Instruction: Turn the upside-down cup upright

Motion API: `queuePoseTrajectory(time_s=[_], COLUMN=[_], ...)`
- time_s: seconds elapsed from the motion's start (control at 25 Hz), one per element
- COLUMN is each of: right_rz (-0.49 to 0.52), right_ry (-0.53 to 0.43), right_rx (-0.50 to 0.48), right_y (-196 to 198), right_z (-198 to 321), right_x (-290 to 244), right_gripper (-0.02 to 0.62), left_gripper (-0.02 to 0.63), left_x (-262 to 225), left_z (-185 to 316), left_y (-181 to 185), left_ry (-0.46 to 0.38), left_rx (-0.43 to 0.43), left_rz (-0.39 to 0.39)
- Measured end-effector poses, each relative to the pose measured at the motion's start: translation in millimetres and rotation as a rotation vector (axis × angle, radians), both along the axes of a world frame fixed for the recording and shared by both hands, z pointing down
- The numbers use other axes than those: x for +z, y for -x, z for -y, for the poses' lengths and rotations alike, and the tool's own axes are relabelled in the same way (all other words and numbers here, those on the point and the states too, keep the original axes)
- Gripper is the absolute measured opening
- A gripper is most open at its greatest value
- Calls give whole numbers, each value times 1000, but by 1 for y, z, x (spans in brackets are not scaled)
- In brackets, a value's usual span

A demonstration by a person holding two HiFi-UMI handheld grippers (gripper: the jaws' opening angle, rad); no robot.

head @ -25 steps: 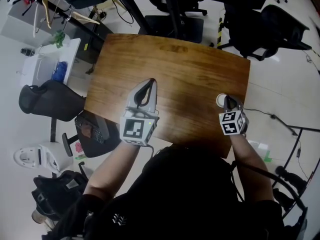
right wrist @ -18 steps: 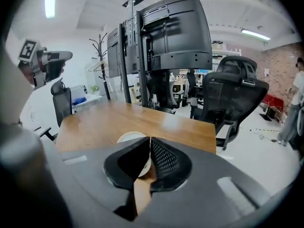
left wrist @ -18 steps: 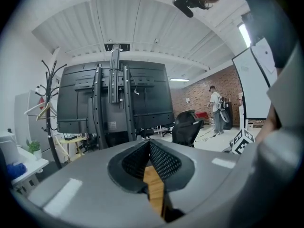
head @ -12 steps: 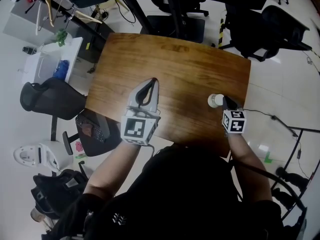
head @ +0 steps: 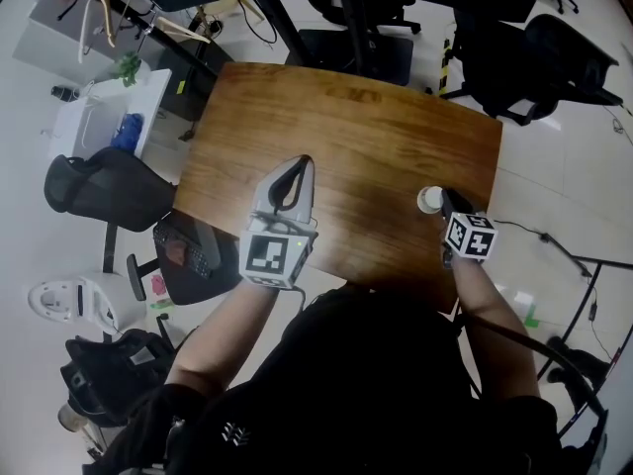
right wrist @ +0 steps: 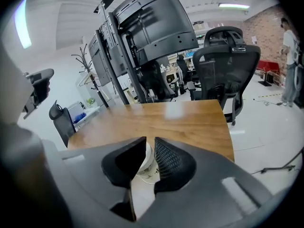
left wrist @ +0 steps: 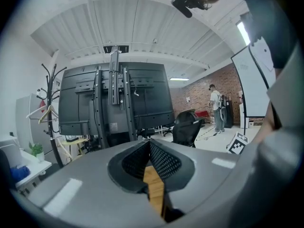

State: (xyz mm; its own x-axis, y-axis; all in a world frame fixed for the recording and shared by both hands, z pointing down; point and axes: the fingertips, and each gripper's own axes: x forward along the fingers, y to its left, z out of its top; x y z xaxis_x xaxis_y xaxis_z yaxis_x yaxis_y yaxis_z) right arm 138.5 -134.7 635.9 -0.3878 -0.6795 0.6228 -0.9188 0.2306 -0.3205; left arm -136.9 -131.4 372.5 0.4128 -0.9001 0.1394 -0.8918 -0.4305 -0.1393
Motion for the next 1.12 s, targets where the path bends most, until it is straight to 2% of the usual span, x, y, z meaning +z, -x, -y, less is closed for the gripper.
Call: queuePoseTrajectory(time_s=[0.12, 0.2, 0.32, 0.44, 0.56, 0.64, 0.8, 1.12], right_rz=[14, -14, -158, -358, -547, -600, -551, -355], right_ry=[34, 31, -40, -120, -135, -133, -141, -120], right_rx=[5, -9, -48, -88, -193, -277, -341, -311], right_y=[3, 2, -6, -22, -23, -9, 25, 61], right_z=[-2, -2, 2, 7, 3, -4, -20, -31], right_x=[6, 5, -9, -26, -25, -19, -15, 5], right_gripper=[60, 51, 28, 26, 26, 23, 29, 35], left_gripper=[0, 0, 0, 0, 0, 0, 0, 0], left_x=[0, -1, -4, -3, -1, -2, -4, -3], left_z=[-2, -2, -1, 0, 0, 1, 3, 2], left_y=[2, 2, 2, 1, -3, -5, -5, -6], left_ry=[1, 0, -7, -8, -1, -5, -8, 0], left_rx=[-2, -1, 2, 2, 8, 15, 19, 30], left_rz=[0, 1, 1, -4, -11, -12, -10, 20])
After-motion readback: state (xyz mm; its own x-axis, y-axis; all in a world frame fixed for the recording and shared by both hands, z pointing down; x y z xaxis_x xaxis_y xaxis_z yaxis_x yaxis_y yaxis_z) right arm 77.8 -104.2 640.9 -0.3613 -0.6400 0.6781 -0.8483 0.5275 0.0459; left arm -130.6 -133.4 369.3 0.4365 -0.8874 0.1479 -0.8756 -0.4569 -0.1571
